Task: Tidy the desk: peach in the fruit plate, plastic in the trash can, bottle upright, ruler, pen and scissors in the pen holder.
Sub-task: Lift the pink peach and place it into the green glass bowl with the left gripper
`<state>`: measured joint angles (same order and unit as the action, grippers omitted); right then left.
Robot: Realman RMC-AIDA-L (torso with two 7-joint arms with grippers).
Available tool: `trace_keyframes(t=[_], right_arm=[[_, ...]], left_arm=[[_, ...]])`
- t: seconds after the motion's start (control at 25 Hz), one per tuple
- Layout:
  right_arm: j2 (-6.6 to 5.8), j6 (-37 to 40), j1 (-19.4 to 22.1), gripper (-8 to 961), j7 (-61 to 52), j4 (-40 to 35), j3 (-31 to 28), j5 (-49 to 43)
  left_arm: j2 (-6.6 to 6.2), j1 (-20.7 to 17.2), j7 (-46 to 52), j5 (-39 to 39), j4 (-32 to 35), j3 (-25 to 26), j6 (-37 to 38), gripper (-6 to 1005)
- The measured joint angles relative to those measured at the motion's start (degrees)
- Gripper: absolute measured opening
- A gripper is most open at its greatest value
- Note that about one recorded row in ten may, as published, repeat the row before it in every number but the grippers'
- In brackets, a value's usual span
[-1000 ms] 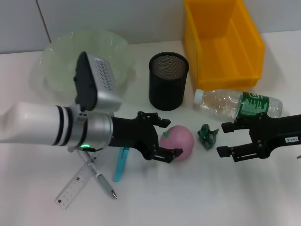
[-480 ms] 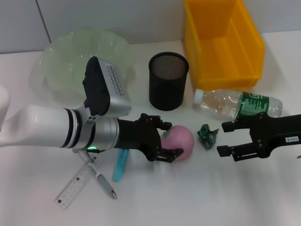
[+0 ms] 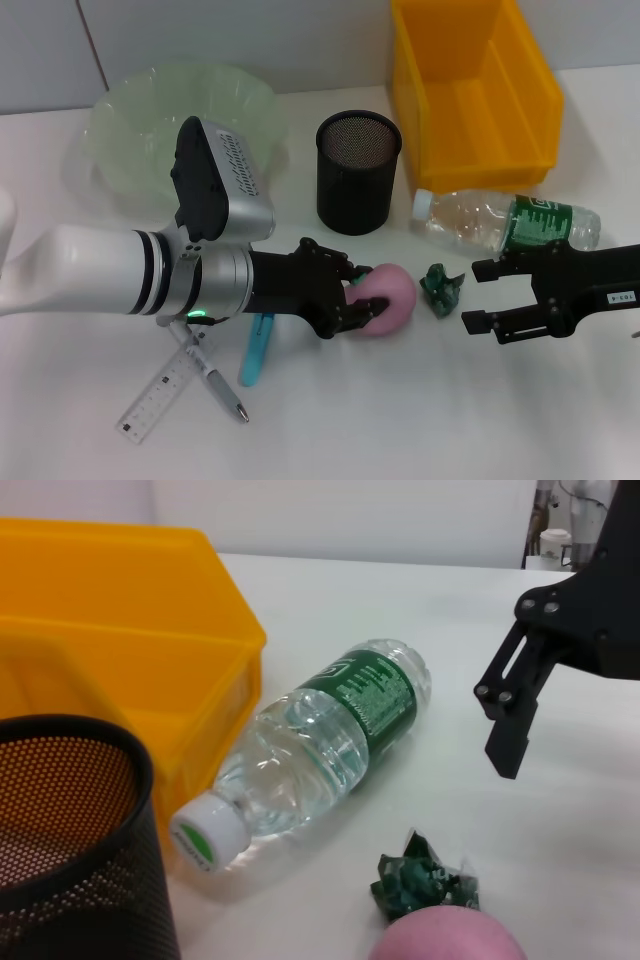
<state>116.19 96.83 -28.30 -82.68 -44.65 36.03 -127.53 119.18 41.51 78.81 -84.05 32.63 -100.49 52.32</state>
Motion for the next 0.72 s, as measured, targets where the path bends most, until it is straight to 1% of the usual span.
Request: trace_keyframes(t=[0.16,0.24,0.32,0.36,0.4,0.44,0.48,0.52,0.56,0.6,0.64,0.72], right_arm=[[0.0,-0.07,0.01,787,0.03,0.0,0.0,0.0],[0.0,-0.07,0.01,787,0.03,0.0,0.0,0.0],[-0.04,-0.08,0.01,787,0.04,0.0,-0.01,0.0],[-0.06,-0.12,0.01,787,0.05,0.0,0.0,0.0],[-0.07,-0.14,0.01,787,0.06,0.0,-0.01,0.0],[-0.07,-0.14,0.01,787,0.06,0.0,-0.01,0.0],[-0.07,-0.17,0.0,787,0.06,0.0,0.02,0.0],[-0.08,-0.22,0.01,787,0.06,0.0,-0.01,0.0],[-0.09,-0.3,0.01,787,0.07,-0.01,-0.01,0.0],[-0.09,-0.3,0.01,787,0.07,-0.01,-0.01,0.0],[-0.09,-0.4,0.01,787,0.07,0.0,0.01,0.0],[-0.09,-0.57,0.01,787,0.07,-0.02,0.07,0.0]], left_arm=[[-0.1,-0.47,0.67,0.1,0.71,0.89,1.7,427],[-0.51,-1.82,1.86,0.15,2.44,3.74,4.49,396],[-0.82,-3.44,2.39,0.16,4.0,8.25,8.2,376],[-1.02,-5.4,2.21,0.15,5.36,15.44,13.29,367],[-1.02,-5.4,2.21,0.15,5.36,15.44,13.29,357],[-0.92,-7.15,1.02,0.23,5.77,24.81,18.71,347],[-0.92,-7.15,1.02,0.23,5.77,24.81,18.71,339],[-0.87,-7.58,0.54,0.41,5.69,27.75,19.98,331],[-0.55,-8.54,-2.38,2.5,3.76,35.76,22.47,322],[-0.55,-8.54,-2.38,2.5,3.76,35.76,22.47,314],[-0.46,-8.73,-4.37,4.76,1.95,38.12,22.57,306],[-0.41,-8.8,-9.61,11.15,-2.71,40.84,21.28,288]])
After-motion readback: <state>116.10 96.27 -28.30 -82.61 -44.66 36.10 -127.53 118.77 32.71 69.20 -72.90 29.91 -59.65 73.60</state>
